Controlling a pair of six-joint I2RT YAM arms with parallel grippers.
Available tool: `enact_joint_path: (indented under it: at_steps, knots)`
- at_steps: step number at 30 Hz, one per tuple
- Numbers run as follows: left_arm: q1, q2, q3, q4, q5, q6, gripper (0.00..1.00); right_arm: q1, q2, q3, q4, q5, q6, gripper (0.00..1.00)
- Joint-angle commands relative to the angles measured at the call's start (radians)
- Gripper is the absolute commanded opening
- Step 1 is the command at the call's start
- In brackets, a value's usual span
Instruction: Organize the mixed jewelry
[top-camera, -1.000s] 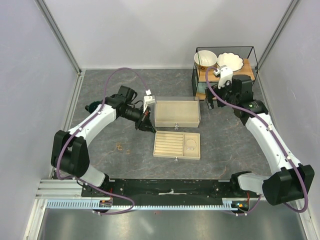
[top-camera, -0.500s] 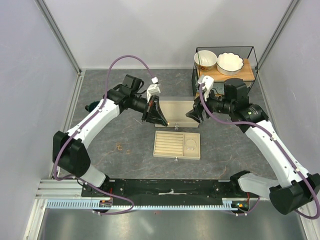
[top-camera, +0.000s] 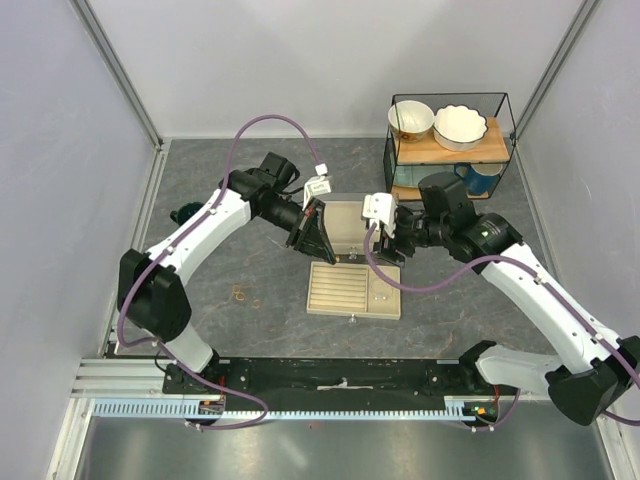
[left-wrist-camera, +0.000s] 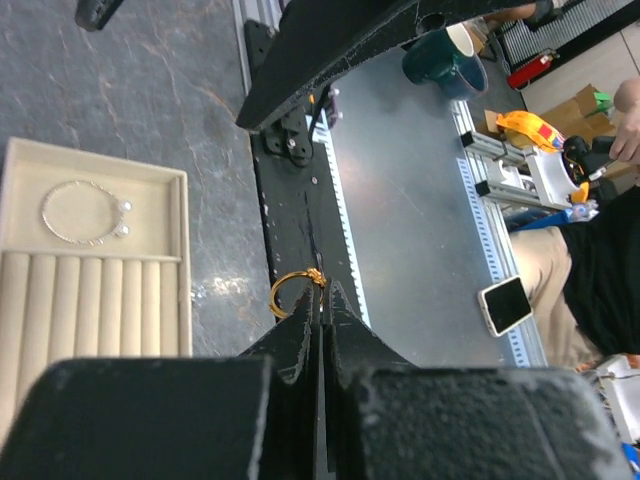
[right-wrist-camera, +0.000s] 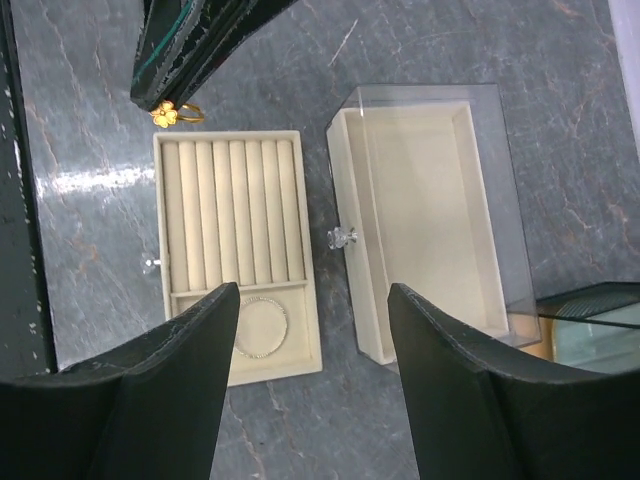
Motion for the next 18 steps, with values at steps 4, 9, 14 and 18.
enact_joint_path:
  at_steps: [4, 9, 14, 18]
  knots:
    - [-0.013, 0.035, 0.091, -0.249, -0.033, 0.17, 0.02, 0.09, 0.043, 0.106, -0.097, 0.102, -0.185, 0.68]
    - [-0.019, 0.102, 0.174, -0.428, -0.032, 0.262, 0.02, 0.192, 0.045, 0.103, -0.081, 0.08, -0.184, 0.65]
    - [-0.022, 0.113, 0.188, -0.435, -0.041, 0.251, 0.01, 0.278, 0.024, 0.074, -0.001, 0.095, -0.156, 0.6]
    - [-0.029, 0.113, 0.187, -0.433, -0.058, 0.238, 0.02, 0.336, 0.014, 0.035, 0.039, 0.177, -0.165, 0.59]
